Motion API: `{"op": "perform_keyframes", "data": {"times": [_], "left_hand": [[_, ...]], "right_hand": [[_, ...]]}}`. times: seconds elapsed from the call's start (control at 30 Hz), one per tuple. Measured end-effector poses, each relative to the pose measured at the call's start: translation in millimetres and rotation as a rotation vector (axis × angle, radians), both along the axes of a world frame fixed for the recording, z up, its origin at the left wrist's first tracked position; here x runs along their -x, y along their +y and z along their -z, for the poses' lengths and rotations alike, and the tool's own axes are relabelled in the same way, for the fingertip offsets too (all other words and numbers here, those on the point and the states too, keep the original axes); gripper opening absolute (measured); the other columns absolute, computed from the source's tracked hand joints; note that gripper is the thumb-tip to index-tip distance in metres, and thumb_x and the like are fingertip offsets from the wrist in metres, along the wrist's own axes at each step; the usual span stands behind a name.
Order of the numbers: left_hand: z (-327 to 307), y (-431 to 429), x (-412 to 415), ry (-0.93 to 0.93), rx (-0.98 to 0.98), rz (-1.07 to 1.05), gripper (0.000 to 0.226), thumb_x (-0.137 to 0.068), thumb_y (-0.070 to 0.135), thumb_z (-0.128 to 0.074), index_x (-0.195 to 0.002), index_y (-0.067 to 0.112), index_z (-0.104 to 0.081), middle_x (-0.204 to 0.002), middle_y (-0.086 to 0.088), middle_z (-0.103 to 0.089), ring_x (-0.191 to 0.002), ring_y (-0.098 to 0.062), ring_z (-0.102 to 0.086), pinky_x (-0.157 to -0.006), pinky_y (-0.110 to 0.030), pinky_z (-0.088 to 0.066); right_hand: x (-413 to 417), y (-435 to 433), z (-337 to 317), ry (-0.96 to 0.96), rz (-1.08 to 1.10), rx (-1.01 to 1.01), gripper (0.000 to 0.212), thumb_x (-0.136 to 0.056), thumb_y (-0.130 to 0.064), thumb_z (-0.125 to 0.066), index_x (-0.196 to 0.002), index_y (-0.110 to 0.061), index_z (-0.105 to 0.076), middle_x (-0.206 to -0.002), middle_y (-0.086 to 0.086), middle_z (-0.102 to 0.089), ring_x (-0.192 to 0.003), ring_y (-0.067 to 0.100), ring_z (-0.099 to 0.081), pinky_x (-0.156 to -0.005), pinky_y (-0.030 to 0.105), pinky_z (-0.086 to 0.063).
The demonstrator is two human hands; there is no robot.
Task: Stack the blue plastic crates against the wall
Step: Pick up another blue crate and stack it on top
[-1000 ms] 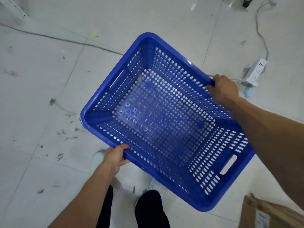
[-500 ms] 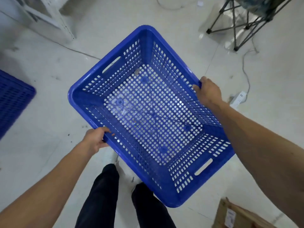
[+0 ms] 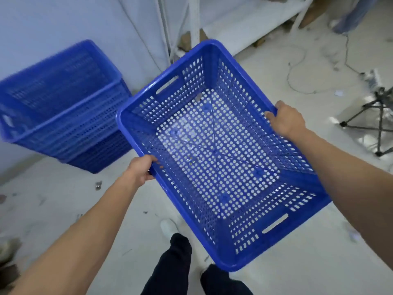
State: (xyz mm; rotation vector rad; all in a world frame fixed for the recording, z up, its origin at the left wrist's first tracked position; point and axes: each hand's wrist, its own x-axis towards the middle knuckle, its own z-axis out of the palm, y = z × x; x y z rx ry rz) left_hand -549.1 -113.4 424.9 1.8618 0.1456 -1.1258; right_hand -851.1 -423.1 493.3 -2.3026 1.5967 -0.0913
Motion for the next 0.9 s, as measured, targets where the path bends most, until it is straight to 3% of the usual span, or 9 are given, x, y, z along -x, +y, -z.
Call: {"op": "perform_keyframes", "data": {"times": [0.13,0.33,0.63,0.9], "left_hand": [[-31,32,-59,-0.004,0.051,-0.115,0.009,-0.087,0.004,-0.054,-0.088,0.008,-0.062,-0.081,-0.012,-0.07,-0.075,-0.028,-0.07,-0.083,-0.047,-0.058],[-82,73,-140,-0.008,0.135,-0.274,0.009,-0.086,0.004,-0.055,-0.092,0.004,-0.062,-0.087,-0.016,-0.069,-0.082,-0.03,-0.071,-0.081,-0.047,-0.06],[-142,98,-225,-0.005,0.287,-0.465,0.009,-0.088,0.004,-0.054,-0.096,0.004,-0.057,-0.09,-0.017,-0.069,-0.078,-0.029,-0.072,-0.052,-0.038,-0.059],[-173,107,-282,-0.035,0.323,-0.625,0.016,-0.088,0.005,-0.054,-0.104,0.005,-0.058,-0.09,-0.016,-0.071,-0.077,-0.029,-0.072,-0.049,-0.036,-0.059]], "right_hand": [[-105,2,-48,-0.03,-0.093,0.078,0.041,-0.095,-0.045,-0.052,-0.108,-0.006,-0.055,-0.107,0.025,-0.064,-0.098,0.042,-0.06,-0.074,0.042,-0.043],[-246,14,-124,-0.112,-0.174,0.188,0.048,-0.09,-0.059,-0.05,-0.097,-0.013,-0.059,-0.101,0.021,-0.067,-0.093,0.04,-0.062,-0.072,0.041,-0.042],[-407,22,-222,-0.173,-0.334,0.33,0.051,-0.09,-0.061,-0.052,-0.096,-0.011,-0.061,-0.1,0.021,-0.067,-0.093,0.039,-0.063,-0.074,0.041,-0.045],[-528,17,-250,-0.234,-0.503,0.31,0.045,-0.091,-0.055,-0.054,-0.092,-0.011,-0.061,-0.094,0.017,-0.067,-0.084,0.035,-0.06,-0.066,0.036,-0.042]]}}
